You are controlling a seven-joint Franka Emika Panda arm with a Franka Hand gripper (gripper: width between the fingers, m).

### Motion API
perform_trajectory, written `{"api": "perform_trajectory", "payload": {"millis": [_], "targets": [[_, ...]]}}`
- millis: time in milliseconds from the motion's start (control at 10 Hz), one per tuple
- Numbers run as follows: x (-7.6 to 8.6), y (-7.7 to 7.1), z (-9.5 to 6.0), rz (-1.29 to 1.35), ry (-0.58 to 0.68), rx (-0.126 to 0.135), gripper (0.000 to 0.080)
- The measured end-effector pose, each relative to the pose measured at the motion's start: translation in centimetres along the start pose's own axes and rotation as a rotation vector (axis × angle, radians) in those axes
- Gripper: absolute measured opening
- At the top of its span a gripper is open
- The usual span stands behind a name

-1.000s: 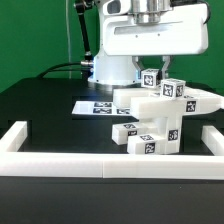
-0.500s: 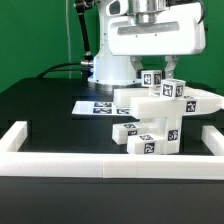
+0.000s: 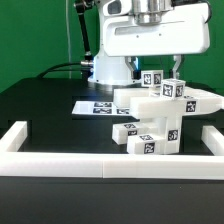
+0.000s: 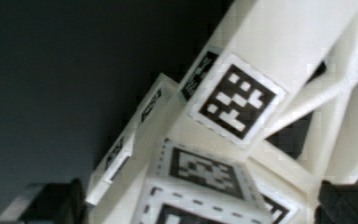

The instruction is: Assemble chair

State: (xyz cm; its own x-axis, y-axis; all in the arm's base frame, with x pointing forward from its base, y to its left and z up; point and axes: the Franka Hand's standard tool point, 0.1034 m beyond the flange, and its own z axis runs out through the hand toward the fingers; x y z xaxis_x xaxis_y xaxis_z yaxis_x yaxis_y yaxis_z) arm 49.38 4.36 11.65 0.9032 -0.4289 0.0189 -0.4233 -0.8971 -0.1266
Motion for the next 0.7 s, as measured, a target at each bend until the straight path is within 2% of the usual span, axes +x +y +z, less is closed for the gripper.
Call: {"api": "perform_trajectory", "payload": {"millis": [700], "targets": [[-0.45,0.12,0.21,-0.626,0.021,-0.013,0.0648]]}}
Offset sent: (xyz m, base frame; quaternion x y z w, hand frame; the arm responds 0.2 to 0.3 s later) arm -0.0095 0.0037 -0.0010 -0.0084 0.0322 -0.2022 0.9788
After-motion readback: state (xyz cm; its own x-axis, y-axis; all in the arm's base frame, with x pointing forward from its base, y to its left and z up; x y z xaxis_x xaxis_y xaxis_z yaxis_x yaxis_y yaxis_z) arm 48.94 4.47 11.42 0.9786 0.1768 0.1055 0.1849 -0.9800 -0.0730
